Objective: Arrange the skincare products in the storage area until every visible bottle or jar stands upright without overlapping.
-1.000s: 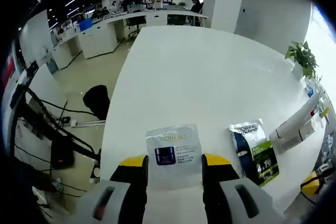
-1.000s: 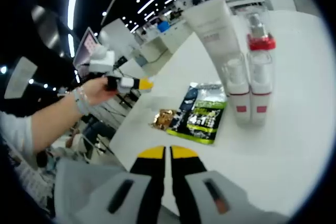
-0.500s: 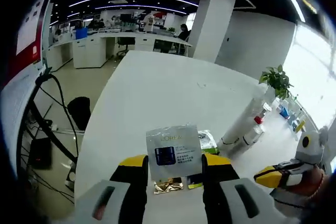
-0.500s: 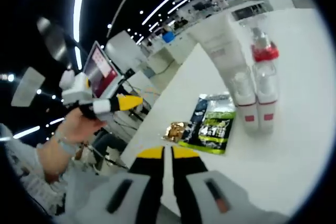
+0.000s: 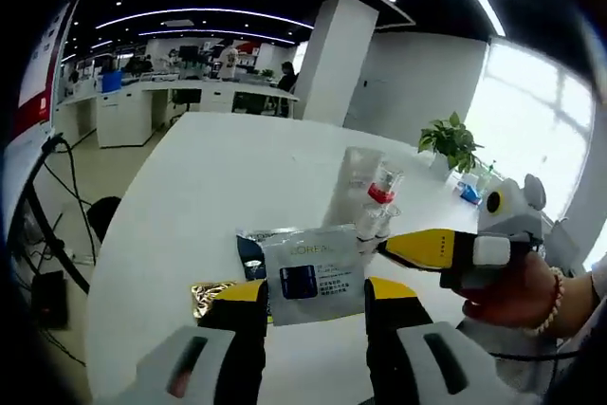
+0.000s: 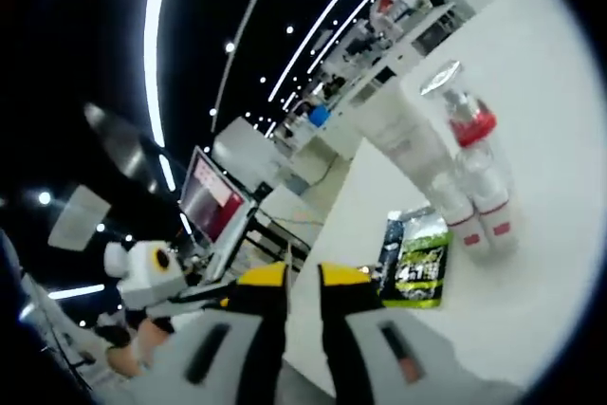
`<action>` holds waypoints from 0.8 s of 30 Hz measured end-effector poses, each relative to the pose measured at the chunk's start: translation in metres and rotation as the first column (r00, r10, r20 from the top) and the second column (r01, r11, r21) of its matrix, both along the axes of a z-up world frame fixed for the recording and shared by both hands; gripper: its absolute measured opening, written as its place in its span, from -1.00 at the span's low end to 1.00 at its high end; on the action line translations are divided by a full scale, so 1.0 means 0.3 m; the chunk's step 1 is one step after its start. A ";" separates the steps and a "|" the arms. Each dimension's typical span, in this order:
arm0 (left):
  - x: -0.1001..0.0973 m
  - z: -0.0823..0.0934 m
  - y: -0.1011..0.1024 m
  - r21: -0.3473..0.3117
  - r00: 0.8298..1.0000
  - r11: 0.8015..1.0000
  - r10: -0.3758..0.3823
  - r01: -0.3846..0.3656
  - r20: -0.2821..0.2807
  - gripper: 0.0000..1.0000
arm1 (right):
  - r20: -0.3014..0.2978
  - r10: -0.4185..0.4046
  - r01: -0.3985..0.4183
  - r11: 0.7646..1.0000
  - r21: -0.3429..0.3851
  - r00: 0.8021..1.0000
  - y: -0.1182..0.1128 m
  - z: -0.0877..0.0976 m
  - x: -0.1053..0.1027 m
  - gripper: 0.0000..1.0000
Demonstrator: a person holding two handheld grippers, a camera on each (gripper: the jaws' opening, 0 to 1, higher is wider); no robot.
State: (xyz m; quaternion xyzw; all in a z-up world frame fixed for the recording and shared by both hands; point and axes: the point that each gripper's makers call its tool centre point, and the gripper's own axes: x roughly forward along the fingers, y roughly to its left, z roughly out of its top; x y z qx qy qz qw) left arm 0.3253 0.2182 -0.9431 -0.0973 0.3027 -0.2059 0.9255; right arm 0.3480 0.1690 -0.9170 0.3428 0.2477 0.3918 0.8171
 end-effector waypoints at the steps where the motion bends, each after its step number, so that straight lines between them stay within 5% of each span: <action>1: -0.006 -0.006 -0.005 0.006 1.000 1.000 -0.010 0.010 -0.004 -0.16 | 0.003 0.002 -0.002 1.000 0.004 1.000 0.002 0.003 -0.001 -0.77; 6: -0.011 -0.018 -0.009 0.083 0.998 0.996 -0.042 0.038 0.044 -0.16 | -0.012 0.038 -0.038 0.999 -0.008 0.999 0.026 -0.016 -0.017 -0.76; 14: -0.026 -0.002 -0.070 0.072 0.991 0.992 -0.113 0.107 0.078 -0.16 | -0.037 0.066 -0.067 0.996 -0.055 0.997 0.035 -0.055 -0.029 -0.81; 19: -0.029 -0.007 -0.081 0.074 0.987 0.988 -0.141 0.135 0.077 -0.17 | -0.118 0.070 -0.067 0.997 0.029 0.991 0.025 -0.052 -0.032 -0.98; 24: -0.031 -0.003 -0.081 -0.002 0.987 0.989 -0.147 0.147 0.058 -0.16 | -0.094 0.075 -0.073 0.997 0.022 0.993 0.022 -0.035 -0.035 -1.00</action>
